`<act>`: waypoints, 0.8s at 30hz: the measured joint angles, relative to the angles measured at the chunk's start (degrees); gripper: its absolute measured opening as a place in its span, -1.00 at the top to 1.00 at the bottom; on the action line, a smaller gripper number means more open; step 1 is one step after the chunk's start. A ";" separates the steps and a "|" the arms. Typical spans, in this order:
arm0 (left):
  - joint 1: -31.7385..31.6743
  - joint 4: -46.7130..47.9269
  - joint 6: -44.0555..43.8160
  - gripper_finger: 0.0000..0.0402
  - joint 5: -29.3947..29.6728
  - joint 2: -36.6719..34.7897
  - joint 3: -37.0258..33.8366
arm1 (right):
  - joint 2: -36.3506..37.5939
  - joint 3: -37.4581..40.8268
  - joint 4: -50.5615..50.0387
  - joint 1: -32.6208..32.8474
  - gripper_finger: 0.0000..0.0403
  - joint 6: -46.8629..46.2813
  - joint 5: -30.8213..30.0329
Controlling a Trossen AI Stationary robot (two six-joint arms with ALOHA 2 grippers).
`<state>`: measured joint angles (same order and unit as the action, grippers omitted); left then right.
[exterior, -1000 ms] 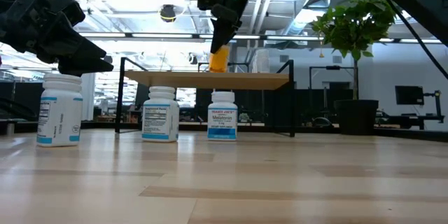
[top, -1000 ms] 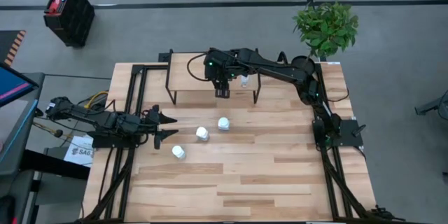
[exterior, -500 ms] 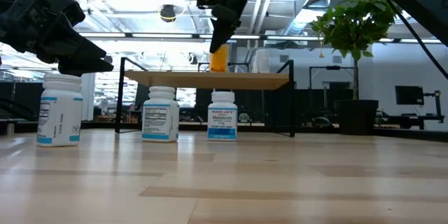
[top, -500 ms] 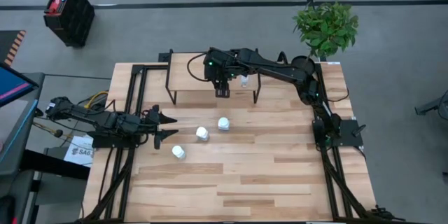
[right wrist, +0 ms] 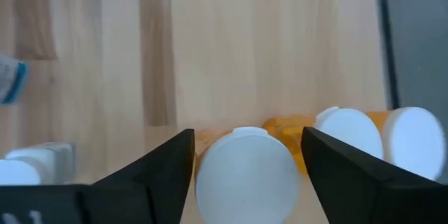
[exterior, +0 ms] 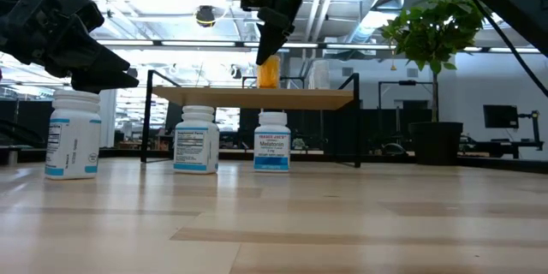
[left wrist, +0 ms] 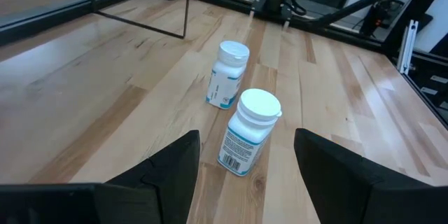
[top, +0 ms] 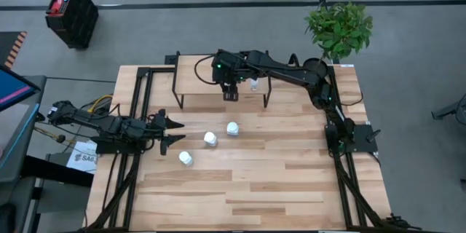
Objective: Pick and place medicine bottles onto shelf by color
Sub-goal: Put the bottom white pill bottle on the shelf
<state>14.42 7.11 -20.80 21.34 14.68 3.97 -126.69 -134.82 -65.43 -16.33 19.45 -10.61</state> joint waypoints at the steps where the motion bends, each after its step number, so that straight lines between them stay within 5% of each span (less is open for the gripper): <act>1: 0.01 0.00 0.00 -0.10 0.00 0.00 0.00 | 0.00 0.00 0.01 0.13 -0.45 0.36 -0.73; 24: 0.01 -0.02 0.00 -0.10 0.02 0.02 0.00 | 2.02 -0.20 7.09 7.45 -0.52 5.06 -12.24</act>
<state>14.43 7.09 -20.79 21.36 14.70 3.97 -124.67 -135.02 -58.34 -8.88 24.51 -22.86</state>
